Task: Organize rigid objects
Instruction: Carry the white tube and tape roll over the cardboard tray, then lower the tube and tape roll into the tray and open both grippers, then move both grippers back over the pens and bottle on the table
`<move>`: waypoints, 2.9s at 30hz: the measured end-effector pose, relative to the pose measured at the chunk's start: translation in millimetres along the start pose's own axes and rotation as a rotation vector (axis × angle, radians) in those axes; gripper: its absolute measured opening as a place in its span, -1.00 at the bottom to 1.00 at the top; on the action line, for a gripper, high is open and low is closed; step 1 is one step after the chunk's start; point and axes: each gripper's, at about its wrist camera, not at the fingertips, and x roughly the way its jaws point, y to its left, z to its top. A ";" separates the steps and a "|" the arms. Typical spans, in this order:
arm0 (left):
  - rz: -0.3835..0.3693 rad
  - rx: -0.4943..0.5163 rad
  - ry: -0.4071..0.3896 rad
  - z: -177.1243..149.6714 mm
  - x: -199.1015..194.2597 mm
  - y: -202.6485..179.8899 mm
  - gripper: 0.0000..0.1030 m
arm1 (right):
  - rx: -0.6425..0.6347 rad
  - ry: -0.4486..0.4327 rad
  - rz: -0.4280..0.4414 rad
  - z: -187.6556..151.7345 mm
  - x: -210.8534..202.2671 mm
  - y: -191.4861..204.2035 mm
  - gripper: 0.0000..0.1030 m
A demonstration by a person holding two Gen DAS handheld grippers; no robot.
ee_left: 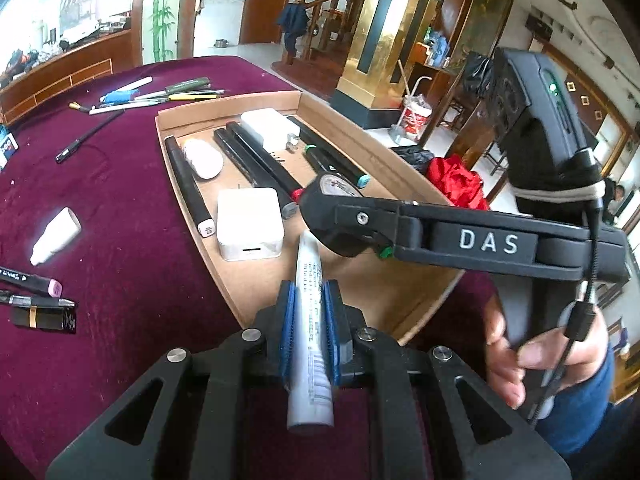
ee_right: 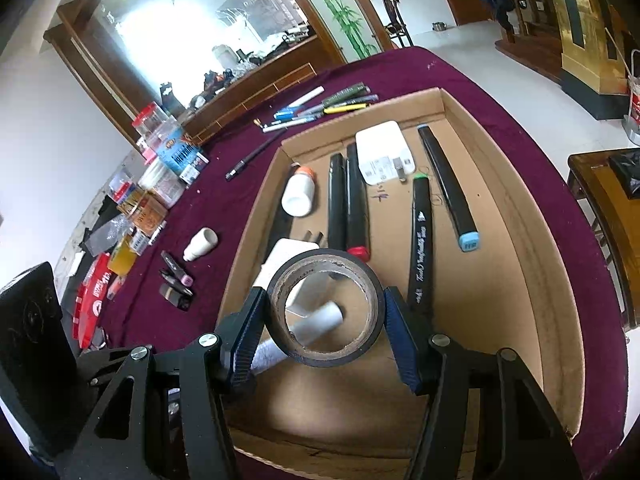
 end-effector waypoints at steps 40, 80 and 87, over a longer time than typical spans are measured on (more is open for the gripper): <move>-0.034 -0.152 -0.154 -1.7 -67.1 62.4 -0.35 | -0.102 -0.029 0.023 7.9 -24.3 50.1 0.09; 0.348 -0.716 -0.309 -93.4 -131.5 284.0 -0.05 | -0.384 0.326 0.067 64.7 191.3 213.4 0.19; 0.345 -0.719 -0.292 -94.4 -127.8 286.5 -0.05 | -0.418 0.445 0.051 43.1 199.3 205.8 0.03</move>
